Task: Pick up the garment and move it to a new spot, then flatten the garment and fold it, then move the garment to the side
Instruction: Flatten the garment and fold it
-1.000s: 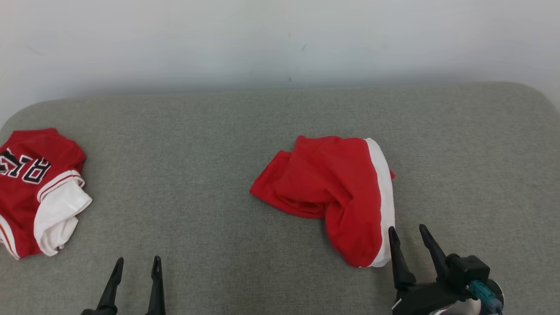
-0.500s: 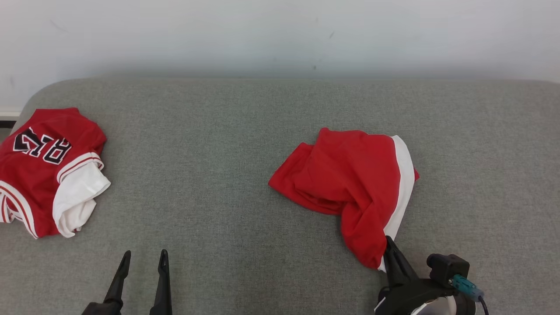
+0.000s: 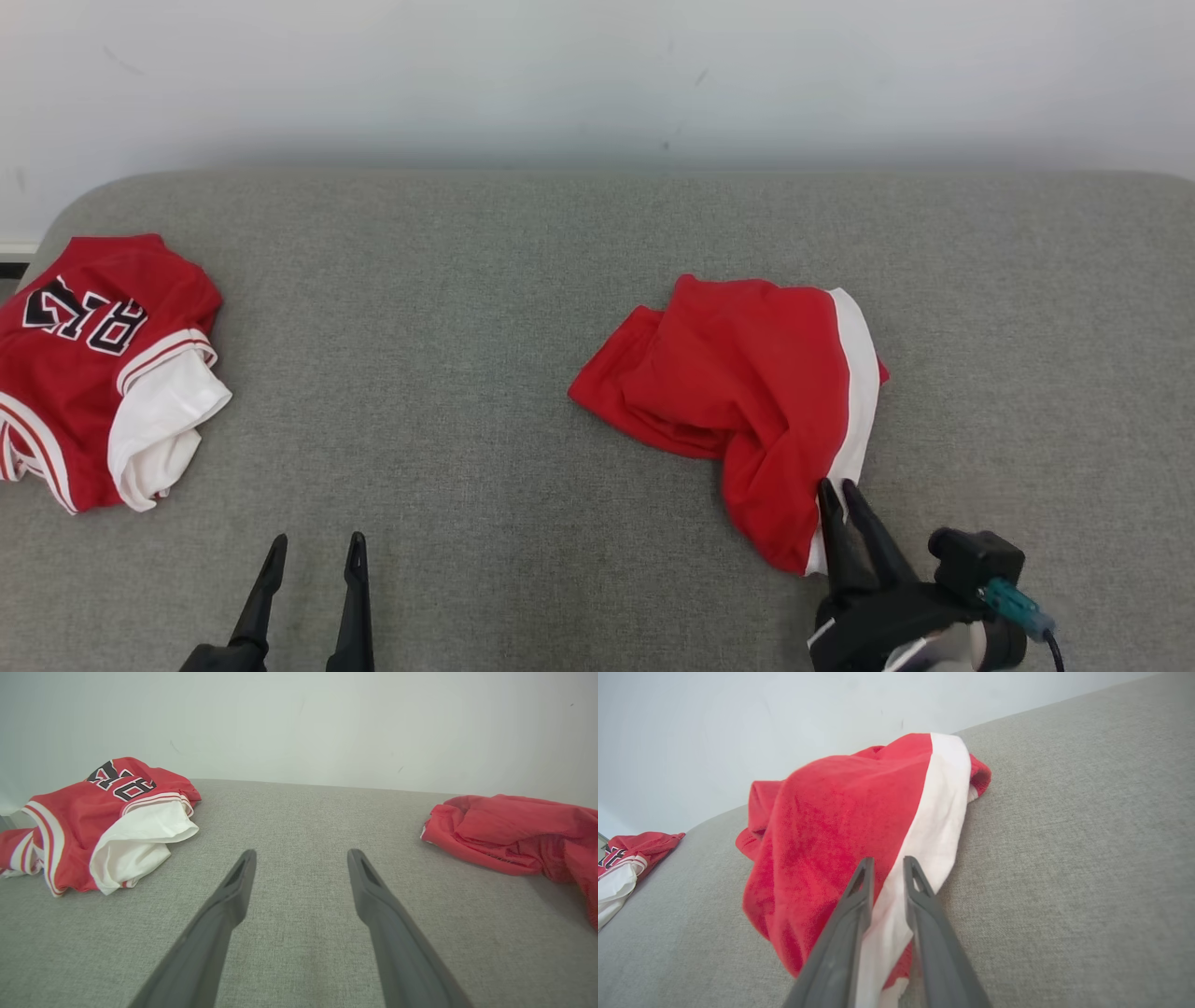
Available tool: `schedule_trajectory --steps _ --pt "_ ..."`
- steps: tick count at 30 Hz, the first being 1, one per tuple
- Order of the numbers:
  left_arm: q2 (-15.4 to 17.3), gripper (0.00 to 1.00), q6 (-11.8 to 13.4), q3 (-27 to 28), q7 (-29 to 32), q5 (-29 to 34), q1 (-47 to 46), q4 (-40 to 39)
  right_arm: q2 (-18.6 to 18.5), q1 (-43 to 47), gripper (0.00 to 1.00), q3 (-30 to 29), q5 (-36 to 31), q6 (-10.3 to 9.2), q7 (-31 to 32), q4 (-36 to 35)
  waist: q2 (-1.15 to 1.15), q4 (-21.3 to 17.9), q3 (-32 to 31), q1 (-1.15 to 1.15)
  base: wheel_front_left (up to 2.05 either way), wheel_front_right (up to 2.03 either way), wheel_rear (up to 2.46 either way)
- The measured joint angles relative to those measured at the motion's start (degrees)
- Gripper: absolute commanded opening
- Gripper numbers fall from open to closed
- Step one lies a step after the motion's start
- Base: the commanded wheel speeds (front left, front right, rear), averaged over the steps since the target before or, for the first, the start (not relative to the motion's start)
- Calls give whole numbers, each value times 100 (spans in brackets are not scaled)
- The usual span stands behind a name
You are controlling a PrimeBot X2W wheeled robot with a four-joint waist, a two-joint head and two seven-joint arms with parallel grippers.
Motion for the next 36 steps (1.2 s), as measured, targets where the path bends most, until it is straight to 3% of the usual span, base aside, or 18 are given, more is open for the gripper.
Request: schedule_trajectory --steps 12,14,21,28,32,36 --pt "0 100 0 -174 0 -99 9 32 -2 494 100 255 -54 0 0 115 0 69 -42 0 0 0 0" --pt "-1 100 1 -194 0 -100 9 51 -2 428 0 382 -31 0 -1 242 0 66 -44 0 0 0 0" --pt "-1 100 4 -203 0 -127 31 94 -1 274 0 555 -167 0 0 -141 0 93 -173 0 0 0 0" --pt "-1 100 4 -241 0 -160 154 120 -24 492 0 1371 -770 0 0 -560 0 106 -362 0 0 0 0" --pt "0 100 4 -316 0 -227 241 118 -318 766 0 1909 -1117 0 0 -605 -1 82 -441 -1 0 0 0" --pt "-1 100 30 -408 0 -272 263 113 -561 1055 0 1997 -1256 0 0 -428 0 28 -464 -1 0 0 0"
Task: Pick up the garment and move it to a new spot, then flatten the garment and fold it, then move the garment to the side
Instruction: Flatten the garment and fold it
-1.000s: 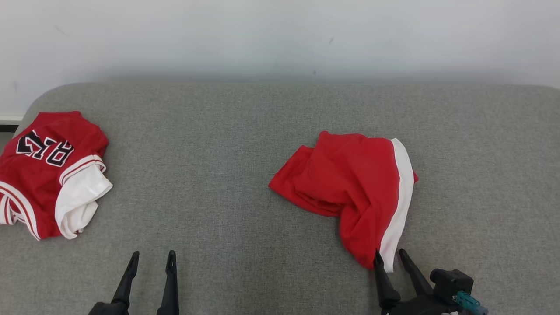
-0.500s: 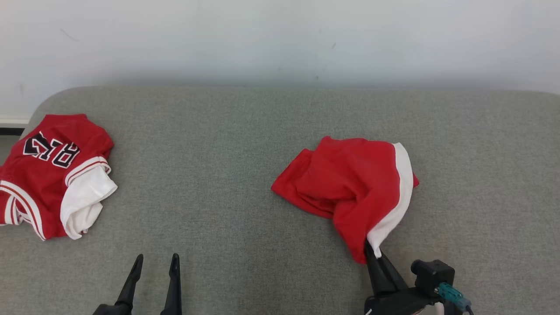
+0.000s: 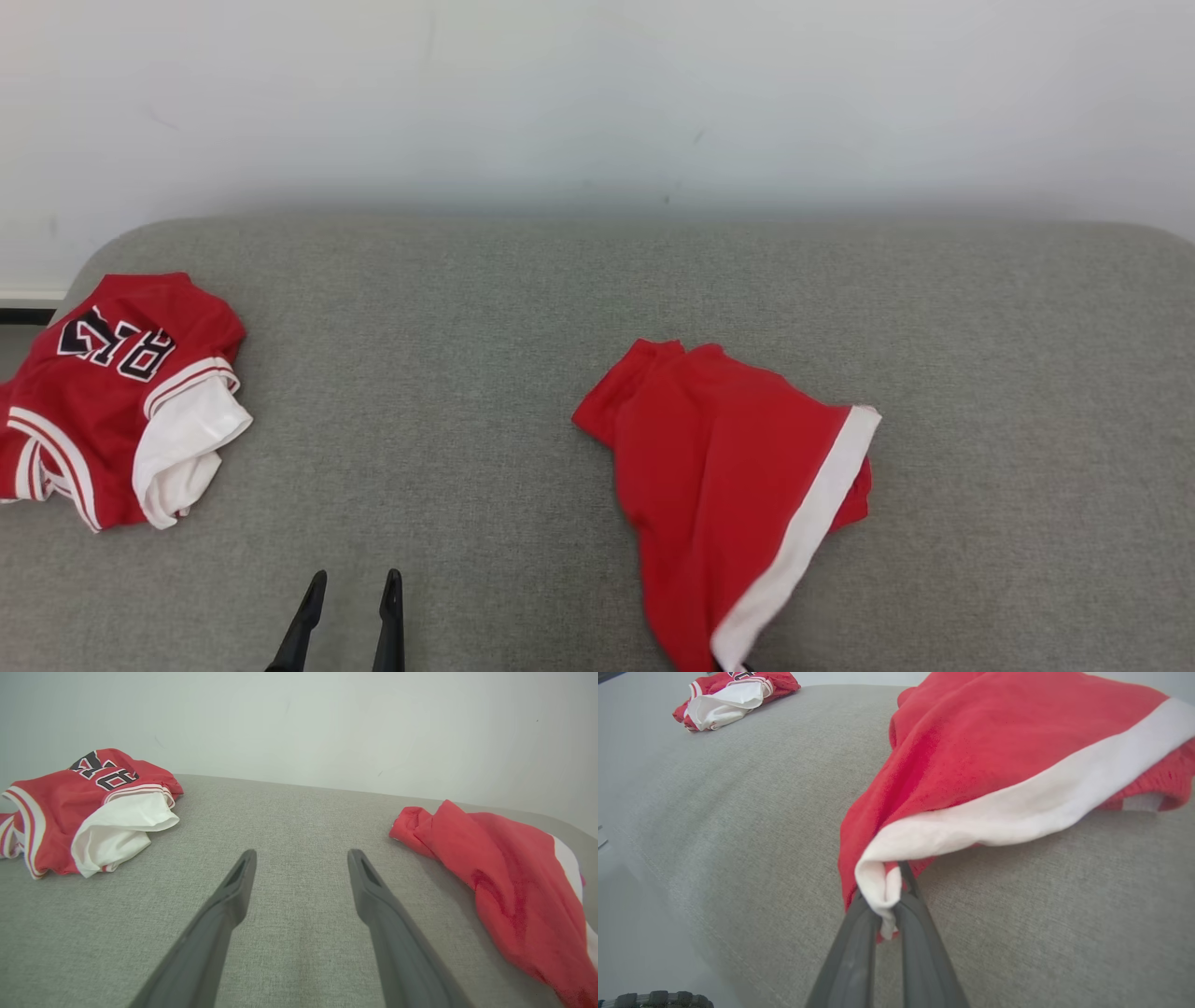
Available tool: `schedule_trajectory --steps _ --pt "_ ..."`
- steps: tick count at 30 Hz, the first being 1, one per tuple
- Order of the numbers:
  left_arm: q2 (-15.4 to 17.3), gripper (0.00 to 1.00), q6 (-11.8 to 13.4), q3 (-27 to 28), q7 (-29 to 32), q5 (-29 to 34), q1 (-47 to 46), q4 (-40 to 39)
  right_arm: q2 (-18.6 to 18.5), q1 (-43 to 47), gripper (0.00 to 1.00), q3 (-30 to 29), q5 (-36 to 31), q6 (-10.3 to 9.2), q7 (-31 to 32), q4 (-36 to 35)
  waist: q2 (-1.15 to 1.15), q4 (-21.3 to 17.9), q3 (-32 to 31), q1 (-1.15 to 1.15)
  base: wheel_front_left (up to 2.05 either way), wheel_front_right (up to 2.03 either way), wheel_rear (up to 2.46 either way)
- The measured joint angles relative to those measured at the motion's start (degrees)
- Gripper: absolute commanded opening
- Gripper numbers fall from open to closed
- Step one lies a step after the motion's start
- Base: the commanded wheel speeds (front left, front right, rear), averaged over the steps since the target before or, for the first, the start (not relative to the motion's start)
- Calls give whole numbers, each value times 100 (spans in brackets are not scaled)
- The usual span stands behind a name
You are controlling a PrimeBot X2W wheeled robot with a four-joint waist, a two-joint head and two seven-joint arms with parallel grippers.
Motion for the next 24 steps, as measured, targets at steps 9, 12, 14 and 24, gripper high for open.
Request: schedule_trajectory --steps 9,12,14,24 --pt "0 100 53 -45 0 -52 10 -25 52 177 100 -650 263 0 -1 -646 0 -205 62 0 0 0 0" --pt "0 100 53 -32 0 -51 -4 -25 46 307 100 -839 282 0 1 -1057 0 -264 87 0 0 0 0" --pt "0 100 52 -16 0 -51 -15 -27 154 377 100 -1137 434 0 -1 -1259 0 -290 101 0 0 0 0" --pt "1 100 49 -49 0 -19 -98 -33 4 -559 100 -1783 537 0 0 -733 0 -250 163 1 0 0 0"
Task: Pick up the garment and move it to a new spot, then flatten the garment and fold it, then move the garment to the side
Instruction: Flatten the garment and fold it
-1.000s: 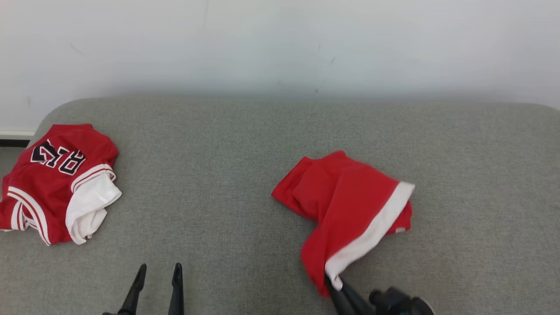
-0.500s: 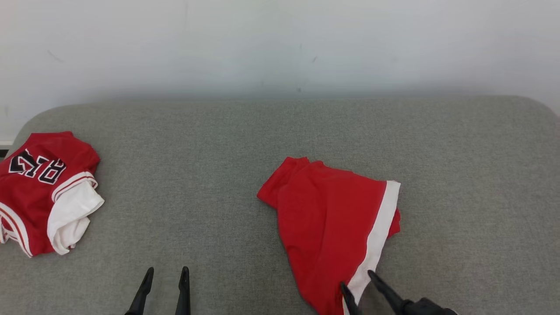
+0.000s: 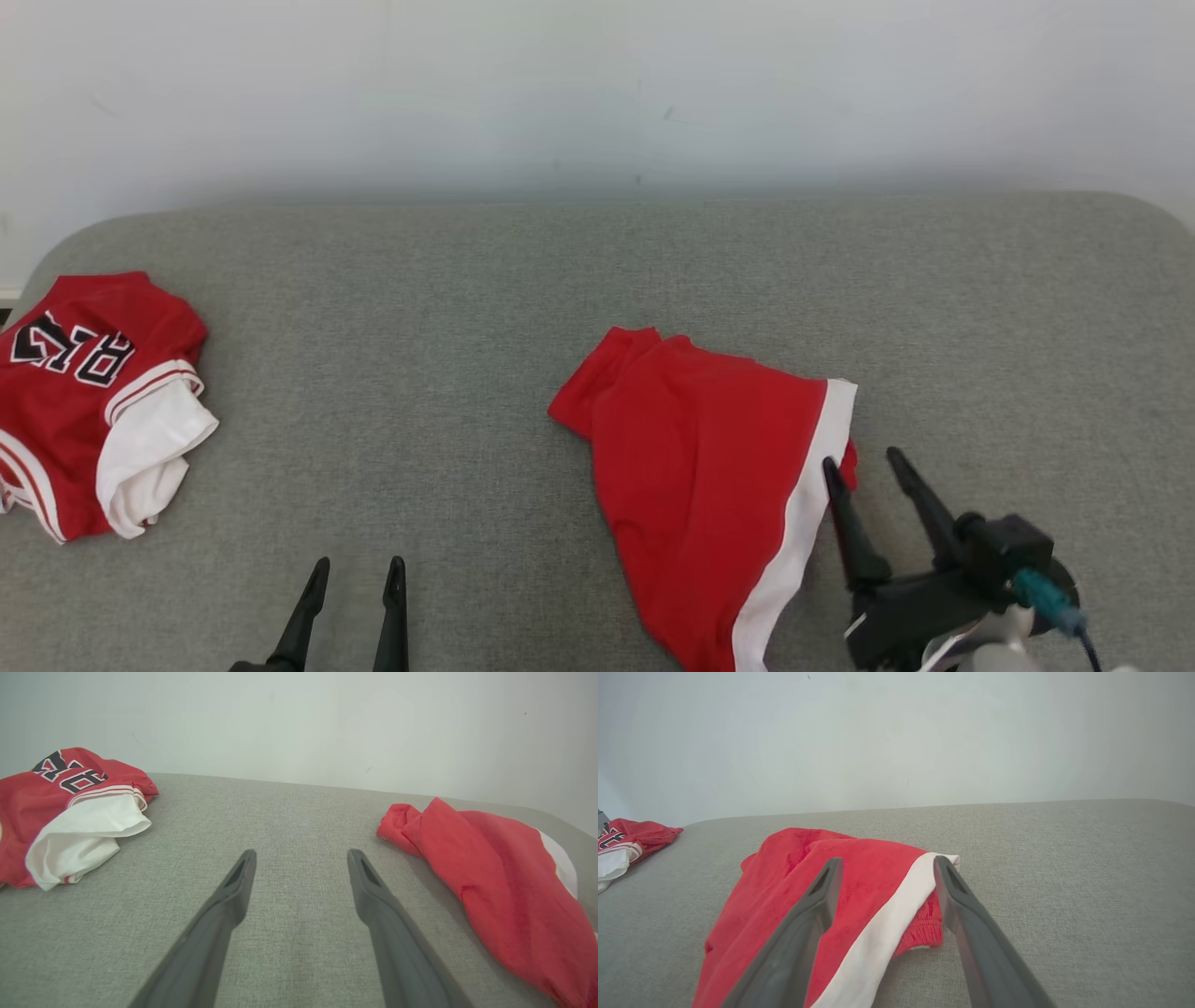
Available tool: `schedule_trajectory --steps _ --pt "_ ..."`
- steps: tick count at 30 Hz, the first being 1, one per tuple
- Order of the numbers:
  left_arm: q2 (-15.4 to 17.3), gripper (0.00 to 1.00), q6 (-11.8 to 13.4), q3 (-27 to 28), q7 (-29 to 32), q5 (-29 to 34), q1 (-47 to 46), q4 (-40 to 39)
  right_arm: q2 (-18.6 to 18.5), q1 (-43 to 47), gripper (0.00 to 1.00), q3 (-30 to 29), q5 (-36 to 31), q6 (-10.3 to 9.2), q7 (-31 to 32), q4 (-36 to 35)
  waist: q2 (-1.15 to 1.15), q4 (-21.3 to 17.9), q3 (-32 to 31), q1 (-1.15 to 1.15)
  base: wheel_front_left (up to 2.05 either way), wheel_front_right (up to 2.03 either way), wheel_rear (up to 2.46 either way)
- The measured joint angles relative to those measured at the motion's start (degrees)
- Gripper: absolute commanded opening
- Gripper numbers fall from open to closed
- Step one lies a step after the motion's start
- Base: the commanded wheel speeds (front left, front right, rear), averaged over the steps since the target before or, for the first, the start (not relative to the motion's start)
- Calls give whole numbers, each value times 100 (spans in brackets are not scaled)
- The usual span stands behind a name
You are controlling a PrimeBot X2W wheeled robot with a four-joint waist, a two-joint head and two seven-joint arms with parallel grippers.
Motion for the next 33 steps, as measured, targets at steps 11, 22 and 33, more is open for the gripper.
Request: schedule_trajectory --steps 11,22,33 --pt "-1 100 -5 -22 0 4 -20 13 -400 -1705 100 -44 345 0 18 2192 0 309 72 0 0 0 0" --pt "-1 100 -2 -44 0 -1 -121 7 -402 -2575 100 263 1128 0 363 3816 0 598 289 1 0 0 0" --pt "-1 100 13 -1 0 -10 -132 10 -604 -2965 0 745 1188 0 40 3849 0 610 226 0 0 0 0"
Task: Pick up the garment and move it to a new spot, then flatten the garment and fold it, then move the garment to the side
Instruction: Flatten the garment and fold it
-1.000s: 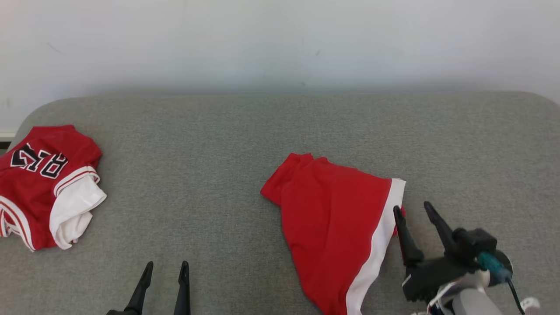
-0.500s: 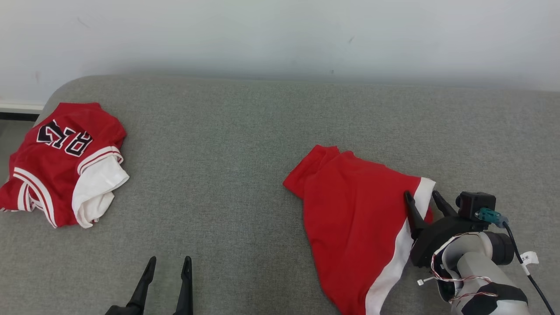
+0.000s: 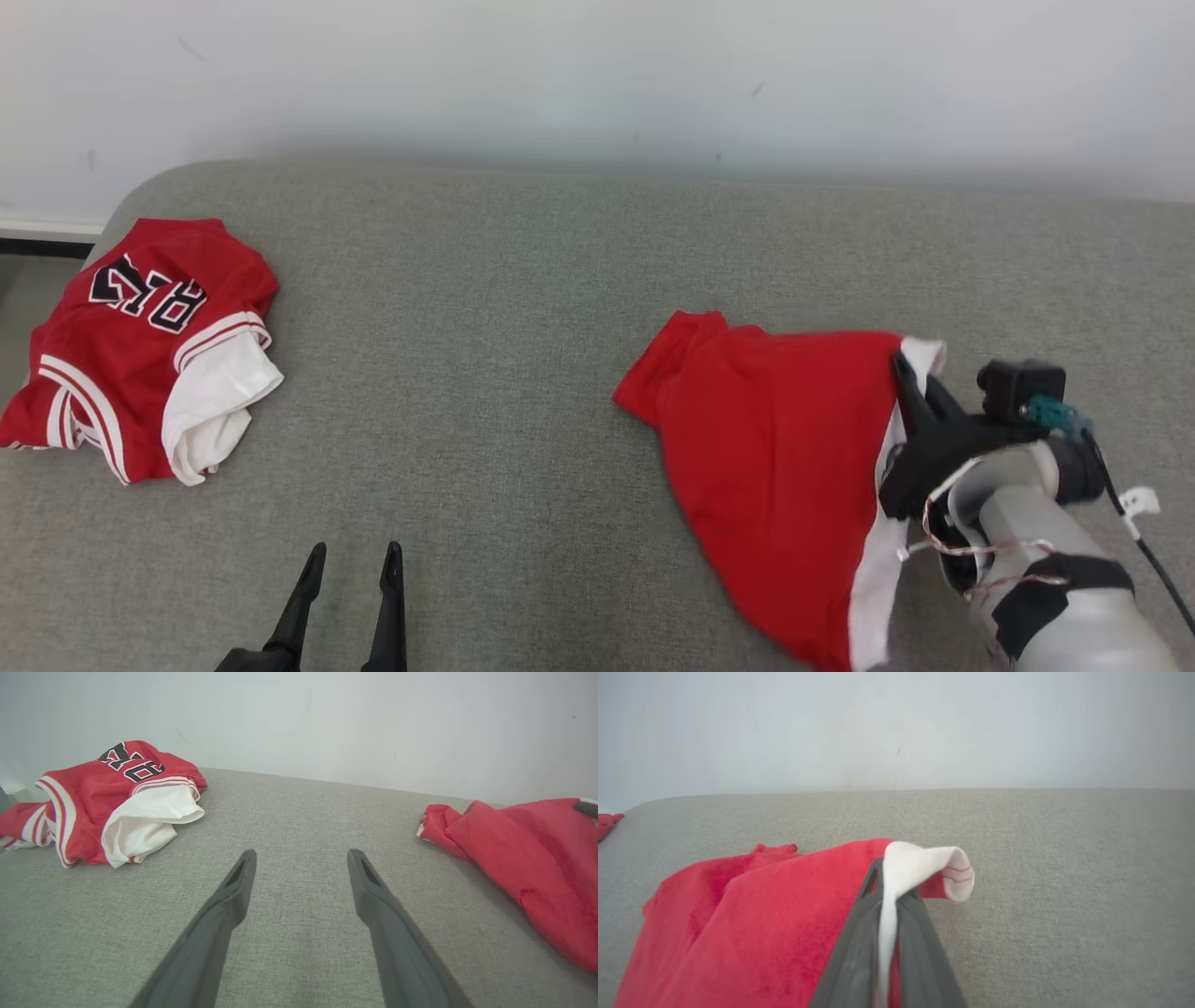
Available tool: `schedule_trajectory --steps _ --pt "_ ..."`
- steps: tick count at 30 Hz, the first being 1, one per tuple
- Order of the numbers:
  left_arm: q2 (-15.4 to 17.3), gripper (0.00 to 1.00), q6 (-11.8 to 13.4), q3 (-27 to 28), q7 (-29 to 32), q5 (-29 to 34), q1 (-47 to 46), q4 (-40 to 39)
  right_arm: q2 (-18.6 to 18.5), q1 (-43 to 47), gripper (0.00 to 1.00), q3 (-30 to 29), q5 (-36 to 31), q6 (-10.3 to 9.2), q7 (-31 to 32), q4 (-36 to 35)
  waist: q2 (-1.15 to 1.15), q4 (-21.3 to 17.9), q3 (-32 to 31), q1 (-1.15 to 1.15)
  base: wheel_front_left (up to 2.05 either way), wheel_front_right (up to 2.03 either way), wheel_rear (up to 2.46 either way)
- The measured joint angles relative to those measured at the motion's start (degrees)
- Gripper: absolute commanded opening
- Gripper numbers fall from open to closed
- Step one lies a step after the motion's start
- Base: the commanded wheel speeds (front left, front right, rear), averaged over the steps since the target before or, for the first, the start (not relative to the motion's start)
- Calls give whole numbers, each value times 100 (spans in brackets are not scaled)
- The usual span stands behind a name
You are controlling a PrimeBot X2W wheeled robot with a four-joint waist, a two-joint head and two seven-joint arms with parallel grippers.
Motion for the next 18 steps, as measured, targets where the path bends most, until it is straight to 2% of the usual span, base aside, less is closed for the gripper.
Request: schedule_trajectory --steps 8,11,18 --pt "0 100 15 -22 0 -9 4 -16 -259 -220 0 11 -686 0 -35 -1032 0 -16 -98 0 0 0 0" --pt "0 100 21 -19 0 -27 7 -22 -219 -208 0 89 -888 0 -38 -1260 0 14 -134 0 0 0 0" --pt "-1 100 40 -19 0 -99 126 -36 204 410 0 1173 -1219 0 -41 -1572 0 110 -204 0 0 0 0"
